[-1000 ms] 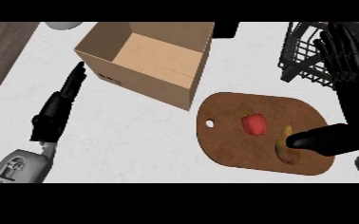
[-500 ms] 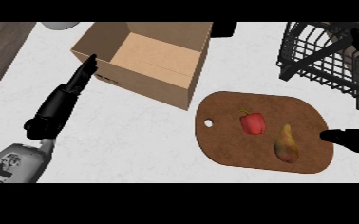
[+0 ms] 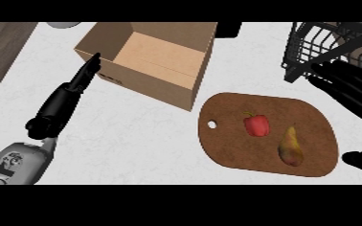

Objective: Pick the bell pepper from the cutting board and place it in the cardboard box

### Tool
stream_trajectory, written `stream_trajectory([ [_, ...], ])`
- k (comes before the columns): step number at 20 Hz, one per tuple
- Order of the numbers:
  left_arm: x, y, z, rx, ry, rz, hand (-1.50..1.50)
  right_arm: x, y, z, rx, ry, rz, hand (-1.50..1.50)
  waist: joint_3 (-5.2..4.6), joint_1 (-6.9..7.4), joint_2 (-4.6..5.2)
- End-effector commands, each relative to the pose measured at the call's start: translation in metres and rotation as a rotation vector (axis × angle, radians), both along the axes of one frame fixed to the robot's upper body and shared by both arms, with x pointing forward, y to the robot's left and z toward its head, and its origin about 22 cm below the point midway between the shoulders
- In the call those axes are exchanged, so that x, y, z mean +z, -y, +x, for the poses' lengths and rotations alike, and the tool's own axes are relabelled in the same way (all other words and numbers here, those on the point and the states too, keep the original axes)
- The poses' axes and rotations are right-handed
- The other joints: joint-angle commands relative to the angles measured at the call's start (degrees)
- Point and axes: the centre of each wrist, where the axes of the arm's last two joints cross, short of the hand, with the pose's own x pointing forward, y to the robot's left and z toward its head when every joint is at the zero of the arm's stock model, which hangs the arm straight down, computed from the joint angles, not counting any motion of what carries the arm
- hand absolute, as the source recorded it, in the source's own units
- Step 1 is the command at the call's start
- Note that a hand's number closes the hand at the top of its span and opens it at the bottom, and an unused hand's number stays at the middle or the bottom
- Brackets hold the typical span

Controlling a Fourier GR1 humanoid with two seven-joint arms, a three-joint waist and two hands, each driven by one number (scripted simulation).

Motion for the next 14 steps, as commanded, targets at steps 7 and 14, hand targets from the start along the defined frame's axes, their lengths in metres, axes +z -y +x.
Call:
stream_trajectory([
  [7, 0.022, 0.006, 0.002, -0.054, 0.010, -0.002, 0.00, -0.004, -0.072, -0.044, -0.121, -0.083, -0.416, -1.50, -0.04, 1.91, -0.07],
  [14, 0.014, -0.007, 0.012, -0.025, 0.004, 0.001, 0.00, -0.044, -0.128, -0.052, -0.203, -0.160, -0.489, -1.50, 0.02, 1.21, 0.16],
])
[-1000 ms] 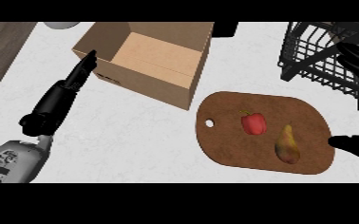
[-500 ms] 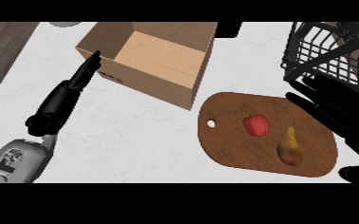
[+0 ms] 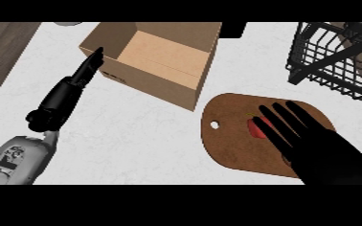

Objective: Pick the bell pepper from the cutting board and place it in the cardboard box

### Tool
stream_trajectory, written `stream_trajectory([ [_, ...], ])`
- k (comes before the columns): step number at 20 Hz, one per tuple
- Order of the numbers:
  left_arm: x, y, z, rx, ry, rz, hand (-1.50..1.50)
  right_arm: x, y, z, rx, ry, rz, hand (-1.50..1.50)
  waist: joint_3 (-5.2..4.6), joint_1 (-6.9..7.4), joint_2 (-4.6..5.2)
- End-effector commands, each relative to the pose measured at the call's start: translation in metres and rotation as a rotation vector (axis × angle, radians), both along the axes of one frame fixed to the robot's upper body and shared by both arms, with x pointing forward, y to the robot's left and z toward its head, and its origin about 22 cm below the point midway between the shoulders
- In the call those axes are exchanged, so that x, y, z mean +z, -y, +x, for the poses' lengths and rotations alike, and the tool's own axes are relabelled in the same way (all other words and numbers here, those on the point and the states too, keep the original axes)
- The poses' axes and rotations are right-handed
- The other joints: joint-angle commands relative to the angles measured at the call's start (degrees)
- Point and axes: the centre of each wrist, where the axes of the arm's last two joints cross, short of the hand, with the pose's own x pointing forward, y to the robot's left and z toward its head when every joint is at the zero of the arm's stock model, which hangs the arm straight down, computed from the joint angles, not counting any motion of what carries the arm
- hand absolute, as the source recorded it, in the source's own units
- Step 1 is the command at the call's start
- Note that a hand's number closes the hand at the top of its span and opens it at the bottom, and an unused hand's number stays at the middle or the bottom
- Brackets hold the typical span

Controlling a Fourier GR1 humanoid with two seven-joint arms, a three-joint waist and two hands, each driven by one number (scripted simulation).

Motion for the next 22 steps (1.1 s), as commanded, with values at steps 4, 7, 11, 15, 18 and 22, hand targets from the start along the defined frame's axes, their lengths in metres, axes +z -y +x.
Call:
stream_trajectory([
  [4, -0.007, -0.002, -0.004, 0.017, -0.007, -0.006, 0.00, -0.025, -0.055, 0.000, -0.085, -0.053, -0.061, -1.50, 0.10, -0.61, -0.08],
  [7, -0.018, 0.008, -0.006, 0.004, 0.006, 0.002, 0.00, -0.043, -0.077, 0.010, -0.088, -0.073, -0.066, -1.50, 0.12, -0.64, 0.01],
  [11, -0.009, -0.004, -0.014, 0.017, -0.012, -0.030, 0.00, -0.058, -0.069, 0.023, -0.118, -0.010, -0.107, -1.50, 0.17, -0.61, -0.08],
  [15, -0.003, 0.006, -0.009, 0.018, 0.008, 0.003, 0.00, -0.069, -0.068, 0.025, -0.137, 0.016, -0.091, -1.50, 0.18, -0.91, -0.08],
  [18, -0.015, -0.010, 0.002, 0.015, -0.018, -0.006, 0.00, -0.083, -0.064, 0.026, -0.122, 0.021, -0.114, -1.50, 0.17, -1.11, -0.02],
  [22, -0.009, 0.003, -0.023, 0.015, 0.006, 0.001, 0.00, -0.084, -0.074, 0.039, -0.146, 0.012, -0.149, -1.50, 0.17, -0.68, -0.10],
])
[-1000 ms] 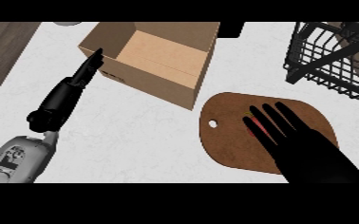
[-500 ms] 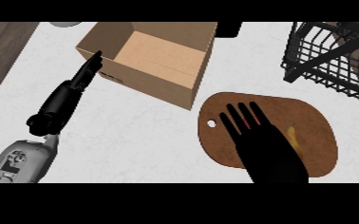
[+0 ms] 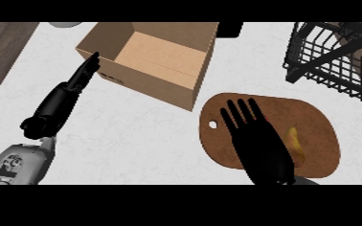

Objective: Pick the bell pepper from the cutting board and place it in the cardboard box

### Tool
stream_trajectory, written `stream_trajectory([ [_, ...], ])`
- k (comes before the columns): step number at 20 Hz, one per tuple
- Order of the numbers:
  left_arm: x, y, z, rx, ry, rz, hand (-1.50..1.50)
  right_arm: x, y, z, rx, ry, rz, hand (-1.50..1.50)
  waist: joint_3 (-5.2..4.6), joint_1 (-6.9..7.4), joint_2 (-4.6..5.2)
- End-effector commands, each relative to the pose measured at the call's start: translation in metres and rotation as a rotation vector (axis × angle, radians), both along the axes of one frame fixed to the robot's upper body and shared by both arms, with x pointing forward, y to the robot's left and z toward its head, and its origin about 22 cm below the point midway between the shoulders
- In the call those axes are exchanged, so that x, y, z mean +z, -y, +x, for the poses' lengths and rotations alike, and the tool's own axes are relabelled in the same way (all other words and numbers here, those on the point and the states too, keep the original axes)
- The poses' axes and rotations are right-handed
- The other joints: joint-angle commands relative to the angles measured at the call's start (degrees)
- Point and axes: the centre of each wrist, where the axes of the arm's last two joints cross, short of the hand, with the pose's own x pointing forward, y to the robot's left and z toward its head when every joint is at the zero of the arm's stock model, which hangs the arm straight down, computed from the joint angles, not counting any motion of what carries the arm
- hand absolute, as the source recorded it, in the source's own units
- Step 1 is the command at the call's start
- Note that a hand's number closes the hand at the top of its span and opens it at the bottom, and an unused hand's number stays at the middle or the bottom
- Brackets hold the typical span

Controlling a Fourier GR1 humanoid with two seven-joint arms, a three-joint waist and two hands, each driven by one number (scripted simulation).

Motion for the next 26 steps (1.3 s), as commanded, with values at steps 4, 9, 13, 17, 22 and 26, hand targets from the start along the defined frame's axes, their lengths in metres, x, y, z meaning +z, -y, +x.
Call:
stream_trajectory([
  [4, -0.007, 0.006, 0.007, 0.010, 0.001, 0.006, 0.00, -0.008, 0.017, 0.013, -0.014, 0.016, -0.071, -1.50, 0.00, -0.26, 0.03],
  [9, 0.004, -0.011, -0.003, -0.003, 0.005, -0.014, 0.00, -0.026, 0.017, 0.031, -0.023, 0.005, -0.043, -1.50, 0.00, 0.03, 0.02],
  [13, 0.007, 0.020, -0.003, -0.004, 0.015, -0.007, 0.00, -0.039, 0.031, 0.026, -0.019, -0.043, -0.032, -1.50, 0.01, -0.12, 0.00],
  [17, 0.003, -0.008, 0.004, 0.008, -0.005, -0.006, 0.00, -0.031, 0.019, 0.047, -0.034, -0.061, -0.025, -1.50, 0.00, 0.01, 0.04],
  [22, 0.016, 0.009, 0.004, 0.002, -0.003, -0.003, 0.00, -0.053, 0.035, 0.044, -0.067, -0.013, -0.082, -1.50, 0.01, -0.07, 0.01],
  [26, -0.008, -0.006, -0.005, 0.010, 0.012, 0.006, 0.00, -0.068, 0.046, 0.039, -0.082, 0.005, -0.086, -1.50, 0.00, -0.18, 0.03],
])
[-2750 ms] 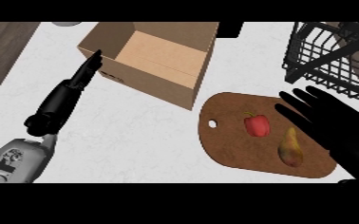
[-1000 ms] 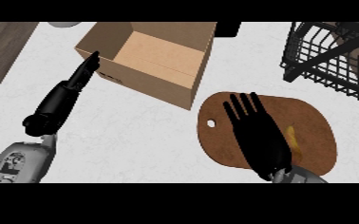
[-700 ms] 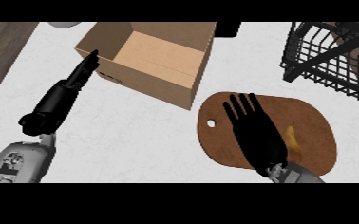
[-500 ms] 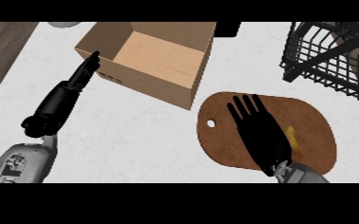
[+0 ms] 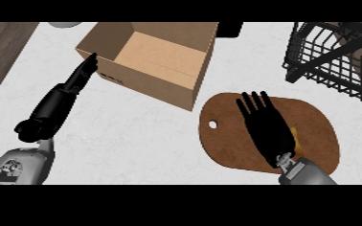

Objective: Pick the bell pepper from the cutting board and place it in the cardboard box

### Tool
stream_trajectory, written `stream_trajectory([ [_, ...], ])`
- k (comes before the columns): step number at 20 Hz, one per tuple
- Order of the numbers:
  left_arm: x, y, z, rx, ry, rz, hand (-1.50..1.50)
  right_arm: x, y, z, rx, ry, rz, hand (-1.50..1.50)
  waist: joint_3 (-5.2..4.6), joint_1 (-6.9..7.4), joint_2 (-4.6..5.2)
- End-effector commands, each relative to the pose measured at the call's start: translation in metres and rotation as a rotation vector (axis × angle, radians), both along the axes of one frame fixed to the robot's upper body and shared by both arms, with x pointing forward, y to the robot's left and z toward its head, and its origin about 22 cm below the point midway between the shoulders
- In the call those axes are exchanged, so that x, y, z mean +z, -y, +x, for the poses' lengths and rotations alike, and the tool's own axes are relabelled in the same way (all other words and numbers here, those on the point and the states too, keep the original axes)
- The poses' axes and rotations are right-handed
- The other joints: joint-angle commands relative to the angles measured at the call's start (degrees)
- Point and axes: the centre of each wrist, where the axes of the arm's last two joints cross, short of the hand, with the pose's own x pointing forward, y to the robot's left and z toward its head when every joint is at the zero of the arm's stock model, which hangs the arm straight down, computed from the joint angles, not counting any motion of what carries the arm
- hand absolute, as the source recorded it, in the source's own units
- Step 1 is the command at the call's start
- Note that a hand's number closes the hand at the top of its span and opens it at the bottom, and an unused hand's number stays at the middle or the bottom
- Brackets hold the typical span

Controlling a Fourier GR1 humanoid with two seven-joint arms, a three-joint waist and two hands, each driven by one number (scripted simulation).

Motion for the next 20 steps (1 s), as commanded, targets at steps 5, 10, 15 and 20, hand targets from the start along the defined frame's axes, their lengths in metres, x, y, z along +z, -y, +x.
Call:
stream_trajectory([
  [5, 0.003, 0.007, -0.004, -0.002, -0.006, -0.012, 0.00, -0.005, 0.007, 0.015, 0.001, -0.047, 0.015, -1.50, -0.01, 0.01, -0.02],
  [10, 0.008, 0.005, 0.004, -0.007, 0.000, -0.005, 0.00, -0.021, 0.017, 0.017, 0.161, -0.032, -0.001, 1.50, 0.01, 0.02, -0.02],
  [15, 0.011, 0.016, 0.017, -0.002, 0.015, 0.000, 0.00, -0.028, 0.002, 0.033, 0.240, 0.071, 0.011, 1.50, 0.01, 0.09, 0.05],
  [20, -0.003, 0.010, 0.015, -0.030, 0.002, 0.003, 0.00, -0.009, -0.116, 0.013, 0.396, 0.014, 0.179, 1.50, -0.07, 1.66, 0.62],
])
